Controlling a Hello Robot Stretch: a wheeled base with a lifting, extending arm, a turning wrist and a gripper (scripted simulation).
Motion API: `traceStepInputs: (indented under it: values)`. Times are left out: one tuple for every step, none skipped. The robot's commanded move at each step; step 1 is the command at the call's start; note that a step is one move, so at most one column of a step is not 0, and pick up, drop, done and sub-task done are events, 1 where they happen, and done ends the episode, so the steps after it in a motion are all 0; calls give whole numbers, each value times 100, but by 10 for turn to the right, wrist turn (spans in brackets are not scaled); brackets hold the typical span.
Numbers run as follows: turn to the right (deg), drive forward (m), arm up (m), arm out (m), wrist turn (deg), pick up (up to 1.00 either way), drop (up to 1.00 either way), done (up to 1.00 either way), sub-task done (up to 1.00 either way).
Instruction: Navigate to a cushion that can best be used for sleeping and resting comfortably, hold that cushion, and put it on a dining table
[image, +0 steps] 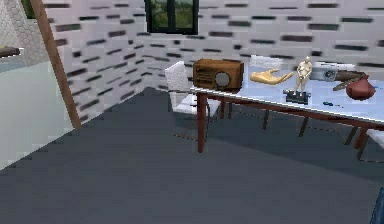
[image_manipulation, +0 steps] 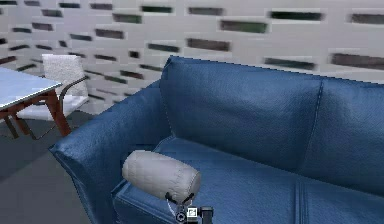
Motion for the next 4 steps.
traceStepInputs:
  values:
    - [0, 0, 0, 0, 0, 100, 0, 0, 0]
    - [0, 0, 10, 0, 0, 0, 0, 0, 0]
    - [0, 0, 38, 0, 0, 0, 0, 0, 0]
    - [0, 0, 0, 0, -450, 0, 0, 0, 0]
